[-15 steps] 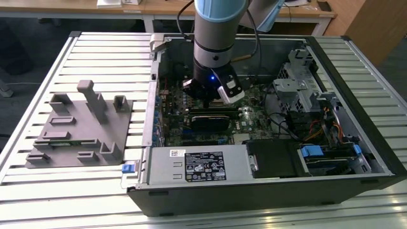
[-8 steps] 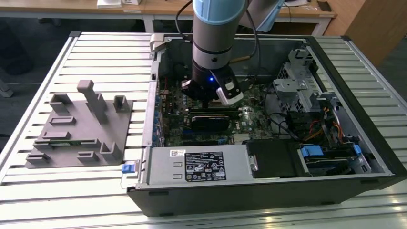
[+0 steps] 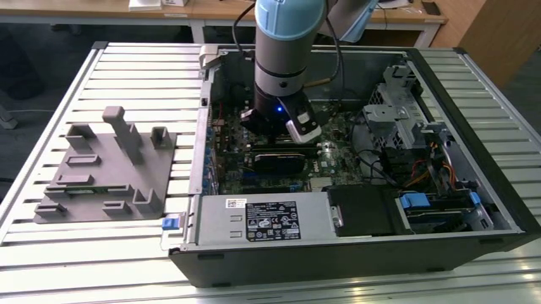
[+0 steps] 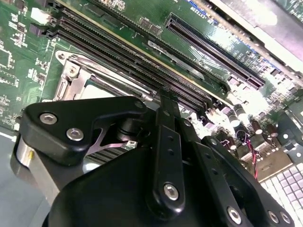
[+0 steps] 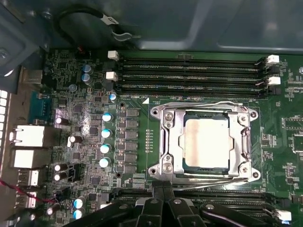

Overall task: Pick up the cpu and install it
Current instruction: 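Install the second cpu locking lever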

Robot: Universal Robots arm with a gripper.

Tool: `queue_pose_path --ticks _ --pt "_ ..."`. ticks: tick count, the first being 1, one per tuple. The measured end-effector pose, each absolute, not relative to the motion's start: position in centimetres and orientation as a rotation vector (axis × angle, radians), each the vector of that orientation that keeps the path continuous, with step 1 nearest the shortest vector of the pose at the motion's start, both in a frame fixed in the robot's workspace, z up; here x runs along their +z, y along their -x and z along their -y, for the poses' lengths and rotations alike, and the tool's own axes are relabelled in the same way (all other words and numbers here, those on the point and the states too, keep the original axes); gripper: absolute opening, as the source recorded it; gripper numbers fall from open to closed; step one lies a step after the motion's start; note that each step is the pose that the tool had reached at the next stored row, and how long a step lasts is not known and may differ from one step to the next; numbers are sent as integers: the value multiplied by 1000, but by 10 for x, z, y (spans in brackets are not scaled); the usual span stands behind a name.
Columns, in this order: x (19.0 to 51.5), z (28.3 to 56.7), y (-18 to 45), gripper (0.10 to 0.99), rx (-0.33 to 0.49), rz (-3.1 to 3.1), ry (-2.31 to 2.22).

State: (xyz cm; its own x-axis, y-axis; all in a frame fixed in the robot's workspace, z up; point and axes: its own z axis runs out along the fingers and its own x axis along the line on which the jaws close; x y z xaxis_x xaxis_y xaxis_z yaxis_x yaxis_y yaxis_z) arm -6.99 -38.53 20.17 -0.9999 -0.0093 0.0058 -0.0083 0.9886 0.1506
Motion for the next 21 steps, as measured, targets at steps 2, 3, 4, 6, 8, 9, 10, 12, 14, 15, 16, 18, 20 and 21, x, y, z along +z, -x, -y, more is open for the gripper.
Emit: queue_pose_path --ticks 2,3,4,6,8,9,10,12,14,15,16,18,20,21 --pt "200 385 70 106 -245 3125 -14" --pt "200 385 70 106 -250 3125 -14" --pt "199 385 70 106 -258 3125 -14" --pt "199 385 72 106 -278 3123 -14" --pt "198 385 74 106 -289 3122 -14" --pt "197 385 75 106 -294 3121 -14" --pt "197 385 75 106 -300 3121 -14" --pt "196 385 76 106 -319 3119 -14" --pt "195 385 76 106 -339 3117 -14" --pt "194 385 76 106 -347 3116 -14" --pt "194 385 76 106 -356 3115 -14" --pt "193 385 77 106 -367 3114 -15" --pt "193 385 77 106 -373 3113 -15" --pt "193 385 77 106 -373 3113 -14"
